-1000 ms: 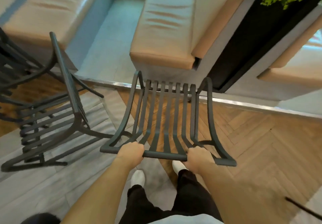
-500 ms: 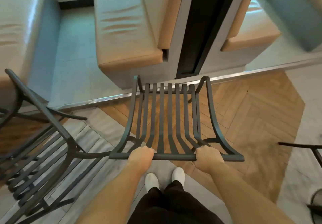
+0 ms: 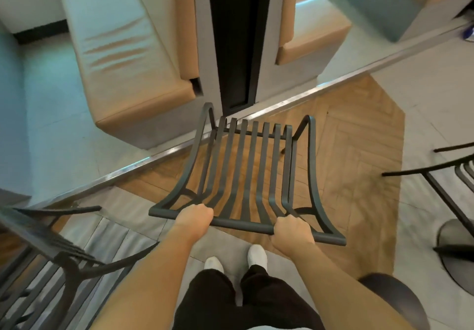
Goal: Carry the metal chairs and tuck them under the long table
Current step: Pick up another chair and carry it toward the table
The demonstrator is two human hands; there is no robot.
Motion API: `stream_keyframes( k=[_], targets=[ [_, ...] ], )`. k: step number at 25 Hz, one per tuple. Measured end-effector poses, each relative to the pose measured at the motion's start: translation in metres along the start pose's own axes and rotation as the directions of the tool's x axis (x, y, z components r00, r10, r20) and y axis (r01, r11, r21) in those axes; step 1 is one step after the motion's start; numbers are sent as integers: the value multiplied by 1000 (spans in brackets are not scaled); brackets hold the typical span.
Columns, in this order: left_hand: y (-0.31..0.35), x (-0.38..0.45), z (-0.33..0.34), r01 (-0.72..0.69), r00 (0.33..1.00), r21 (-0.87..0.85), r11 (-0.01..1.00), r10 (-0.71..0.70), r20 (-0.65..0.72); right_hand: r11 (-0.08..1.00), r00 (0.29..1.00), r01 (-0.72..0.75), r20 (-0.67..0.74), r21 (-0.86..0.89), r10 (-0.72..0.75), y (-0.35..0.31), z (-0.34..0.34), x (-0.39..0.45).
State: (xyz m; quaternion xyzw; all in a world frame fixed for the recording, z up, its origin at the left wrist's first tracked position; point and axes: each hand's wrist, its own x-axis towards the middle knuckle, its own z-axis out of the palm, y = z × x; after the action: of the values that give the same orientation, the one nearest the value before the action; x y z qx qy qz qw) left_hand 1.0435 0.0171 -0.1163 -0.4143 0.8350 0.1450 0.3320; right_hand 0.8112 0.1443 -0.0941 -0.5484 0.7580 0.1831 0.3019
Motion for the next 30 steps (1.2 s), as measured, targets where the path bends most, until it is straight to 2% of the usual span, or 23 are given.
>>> stream_keyframes(
  k=[7, 17, 24, 30],
  targets=[
    [-15, 42, -43, -212, 977, 121, 970, 210, 33, 978, 983, -182, 4, 102, 183, -9, -9, 12],
    [-36, 108, -103, -447, 892, 305, 841, 443, 85, 858, 895, -433, 24, 276, 445, -40, -33, 36],
    [-41, 171, -152, -542, 833, 378, 750, 540, 123, 783, 861, -486, 58, 388, 506, -36, -59, 71],
    [-39, 210, -187, -617, 777, 409, 672, 601, 186, 732, 828, -538, 99, 418, 552, -36, -86, 89]
  ],
)
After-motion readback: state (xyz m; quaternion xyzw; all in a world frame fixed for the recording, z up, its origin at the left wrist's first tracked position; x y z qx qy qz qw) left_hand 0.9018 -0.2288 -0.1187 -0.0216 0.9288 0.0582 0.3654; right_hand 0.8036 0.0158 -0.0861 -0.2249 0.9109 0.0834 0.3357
